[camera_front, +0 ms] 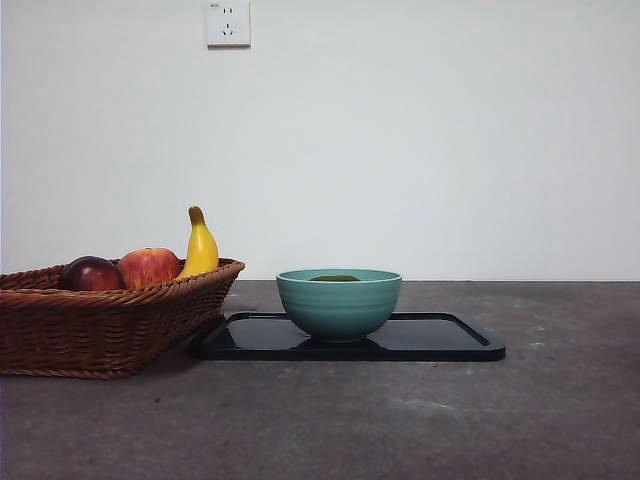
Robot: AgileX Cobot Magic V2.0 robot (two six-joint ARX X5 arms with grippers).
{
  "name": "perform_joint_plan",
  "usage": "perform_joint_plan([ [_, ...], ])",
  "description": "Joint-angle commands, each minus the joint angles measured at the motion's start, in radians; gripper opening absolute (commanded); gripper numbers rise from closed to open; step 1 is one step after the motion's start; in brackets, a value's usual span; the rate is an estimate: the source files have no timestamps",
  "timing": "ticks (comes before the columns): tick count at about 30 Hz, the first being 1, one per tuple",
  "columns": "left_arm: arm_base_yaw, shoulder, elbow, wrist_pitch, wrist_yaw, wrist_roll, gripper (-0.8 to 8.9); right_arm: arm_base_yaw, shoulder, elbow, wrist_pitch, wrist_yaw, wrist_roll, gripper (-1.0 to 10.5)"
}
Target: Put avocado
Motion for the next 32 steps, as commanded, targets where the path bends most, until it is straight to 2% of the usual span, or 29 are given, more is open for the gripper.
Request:
perform_joint_plan([
  [1, 0.002, -0.002, -0.021, -0.008, -0.003, -0.008, 0.06, -0.151, -0.061, 0.004, 0.07, 0.023, -0.057, 0.1],
  [5, 0.002, -0.002, -0.021, -0.008, -0.003, -0.008, 0.06, -0.328, -0.138, -0.033, 0.158, 0.111, -0.096, 0.1],
  [7, 0.002, -0.002, -0.021, -0.008, -0.003, -0.008, 0.06, -0.4, -0.182, -0.083, 0.227, 0.114, -0.1, 0.1],
  [11, 0.002, -0.002, -0.021, -0.008, -0.003, -0.008, 0.06, -0.478, -0.275, -0.238, 0.402, 0.129, -0.095, 0.1],
  [17, 0.002, -0.002, -0.021, -0.008, -0.003, -0.008, 0.06, -0.506, -0.424, -0.518, 0.658, 0.135, -0.061, 0.1],
  [19, 0.002, -0.002, -0.021, -0.008, -0.003, -0.008, 0.06, -0.506, -0.473, -0.606, 0.726, 0.16, -0.057, 0.1],
  [25, 0.002, -0.002, -0.021, -0.008, -0.003, -0.008, 0.06, -0.506, -0.581, -0.778, 0.78, 0.192, -0.007, 0.1],
  [32, 0.002, -0.002, -0.021, -0.008, -0.003, -0.008, 0.06, -0.507, -0.622, -0.872, 0.78, 0.209, 0.037, 0.1],
])
